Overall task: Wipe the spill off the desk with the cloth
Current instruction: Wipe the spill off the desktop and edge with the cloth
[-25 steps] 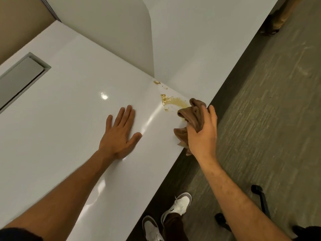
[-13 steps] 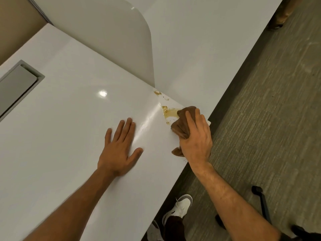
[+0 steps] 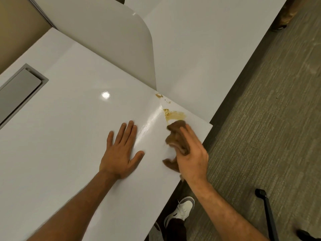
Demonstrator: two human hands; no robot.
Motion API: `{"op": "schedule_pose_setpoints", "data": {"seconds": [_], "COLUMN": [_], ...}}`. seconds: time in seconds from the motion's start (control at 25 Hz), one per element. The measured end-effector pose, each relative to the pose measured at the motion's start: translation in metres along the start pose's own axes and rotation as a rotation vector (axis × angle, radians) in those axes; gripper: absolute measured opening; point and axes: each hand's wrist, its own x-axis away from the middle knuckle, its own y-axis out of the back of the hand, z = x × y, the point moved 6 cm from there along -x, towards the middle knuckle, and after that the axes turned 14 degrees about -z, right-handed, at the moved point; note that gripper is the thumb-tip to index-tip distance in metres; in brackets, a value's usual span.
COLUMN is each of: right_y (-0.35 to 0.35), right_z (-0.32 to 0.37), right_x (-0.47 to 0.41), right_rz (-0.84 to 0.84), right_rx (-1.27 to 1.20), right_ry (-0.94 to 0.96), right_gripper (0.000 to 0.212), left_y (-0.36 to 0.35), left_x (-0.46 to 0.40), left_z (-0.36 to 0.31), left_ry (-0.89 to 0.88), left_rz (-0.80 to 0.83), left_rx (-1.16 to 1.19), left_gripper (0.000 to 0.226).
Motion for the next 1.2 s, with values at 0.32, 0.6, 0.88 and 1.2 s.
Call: {"op": "schedule_pose_setpoints", "data": {"seconds": [0.32,0.6,0.88,1.2], "right_y": [-0.034,-0.035,-0.044,-0.049], "right_z": [0.003,0.002,0.020,0.011], "right_x": [-0.010,-0.003,0.021,0.009], "right_rz": [0.078,0.051,0.043,-0.057], "right_rx": [0.556,0.564,0.328,0.254], "right_ry": [0.157,0.152,0.207,0.105], "right_gripper": [0.100,0.109,0.081,0.076], "left_y": [0.002,0.004,0.005,0.003], "left_x": [0.000,-0.001,0.000,0.001], "left_z": [-0.002,-0.002,-0.003,-0.002], "left_ry": [0.004,0.003,0.003,-0.009], "left_rz": [0.017,0.036,0.024,0.000], "left_rx": [-0.020,-0.030,-0.028,-0.012], "left_gripper": [0.086,0.086,0.086,0.085]}}
